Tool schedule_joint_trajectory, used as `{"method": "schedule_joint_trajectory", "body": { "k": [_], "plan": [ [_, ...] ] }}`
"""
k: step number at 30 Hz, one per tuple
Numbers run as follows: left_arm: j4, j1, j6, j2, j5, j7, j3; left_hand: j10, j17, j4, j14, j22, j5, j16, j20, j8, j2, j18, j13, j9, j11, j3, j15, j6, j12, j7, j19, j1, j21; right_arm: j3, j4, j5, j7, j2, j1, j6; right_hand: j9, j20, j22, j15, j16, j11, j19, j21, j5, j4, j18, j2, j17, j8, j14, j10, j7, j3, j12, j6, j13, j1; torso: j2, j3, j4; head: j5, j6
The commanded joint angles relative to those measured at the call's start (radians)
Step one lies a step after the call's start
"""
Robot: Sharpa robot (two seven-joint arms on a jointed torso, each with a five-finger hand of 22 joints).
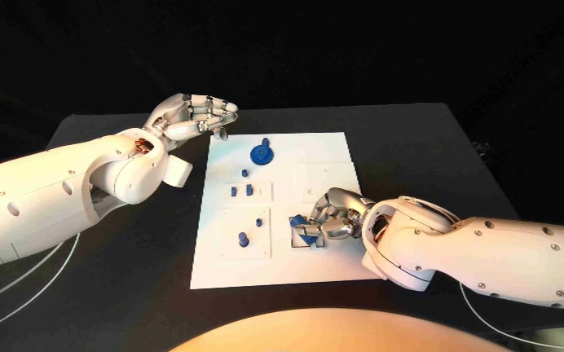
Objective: Assemble the parts on the task board
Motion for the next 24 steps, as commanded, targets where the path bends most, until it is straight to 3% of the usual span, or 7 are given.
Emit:
{"method": "schedule_joint_trajectory", "body": {
  "k": [1, 8, 11, 14, 24],
  "plan": [
    [0.003, 0.001, 0.015, 0.0, 0.002, 0.005, 0.001, -0.005, -0.001, 0.0, -0.008, -0.001, -0.001, 0.004, 0.002, 0.006, 0.003, 0.014, 0.001, 0.001, -0.002, -0.005, -0.001, -0.006, 0.005, 0.013, 0.006, 0.004, -0.006, -0.002, -0.005, -0.033, -0.032, -0.002, -0.003, 0.014, 0.001, -0.01, 0.263, -0.008, 0.004, -0.008, 0.105, 0.004, 0.005, 0.0, -0.007, -0.007, 0.172, 0.006, 0.088, 0.043, -0.042, -0.005, -0.004, 0.05, 0.17, -0.016, -0.001, 0.0, -0.0013, 0.0, -0.001],
    [0.003, 0.001, 0.015, -0.001, 0.002, 0.005, 0.001, -0.007, -0.001, 0.0, -0.008, -0.001, -0.001, 0.004, 0.002, 0.007, 0.004, 0.014, 0.001, 0.001, -0.002, -0.006, -0.001, -0.006, 0.006, 0.013, 0.007, 0.006, -0.007, -0.002, 0.001, -0.043, -0.026, -0.001, -0.003, 0.031, 0.006, -0.012, 0.263, -0.009, 0.005, -0.01, 0.105, 0.004, -0.007, 0.0, -0.007, -0.02, 0.176, 0.01, 0.089, 0.044, -0.044, -0.041, -0.005, 0.055, 0.172, -0.08, 0.0, 0.0012, -0.0013, 0.0, 0.001],
    [0.003, 0.001, 0.016, -0.001, 0.002, 0.004, 0.001, -0.007, -0.001, 0.0, -0.008, -0.001, -0.001, 0.004, 0.002, 0.007, 0.004, 0.014, 0.001, 0.001, -0.002, -0.006, -0.001, -0.006, 0.006, 0.013, 0.007, 0.006, -0.007, -0.002, 0.006, -0.074, -0.019, 0.0, -0.003, 0.026, 0.011, -0.012, 0.263, -0.01, 0.006, -0.01, 0.105, 0.004, -0.061, 0.0, -0.007, -0.019, 0.177, 0.016, 0.089, 0.045, -0.044, -0.078, -0.006, 0.057, 0.173, -0.131, 0.0, 0.0009, -0.0009, 0.0, 0.002],
    [0.002, 0.001, 0.015, -0.001, 0.002, 0.003, 0.001, -0.007, -0.001, 0.0, -0.008, -0.001, -0.001, 0.004, 0.002, 0.007, 0.004, 0.014, 0.001, 0.001, -0.002, -0.006, -0.001, -0.006, 0.006, 0.013, 0.007, 0.006, -0.007, -0.002, 0.01, -0.103, -0.015, -0.001, -0.003, 0.02, 0.015, -0.012, 0.263, -0.01, 0.005, -0.01, 0.105, 0.004, -0.082, 0.001, -0.007, -0.032, 0.176, 0.02, 0.089, 0.045, -0.044, -0.109, -0.008, 0.056, 0.173, -0.16, 0.0, 0.0005, 0.0001, -0.002, 0.002],
    [0.002, 0.0, 0.012, -0.002, -0.006, 0.004, 0.001, -0.008, -0.001, 0.001, -0.008, -0.002, -0.001, 0.005, 0.002, 0.007, 0.005, 0.014, 0.001, 0.001, -0.001, -0.006, -0.001, -0.006, 0.007, 0.013, 0.007, 0.007, -0.007, -0.002, 0.024, -0.141, 0.004, -0.017, -0.003, 0.014, 0.017, -0.012, 0.263, -0.01, 0.005, -0.01, 0.105, 0.004, -0.084, 0.001, -0.007, -0.03, 0.177, 0.021, 0.089, 0.045, -0.044, -0.119, -0.009, 0.056, 0.173, -0.175, -0.001, 0.0007, -0.0004, -0.001, 0.0]
  ]
}}
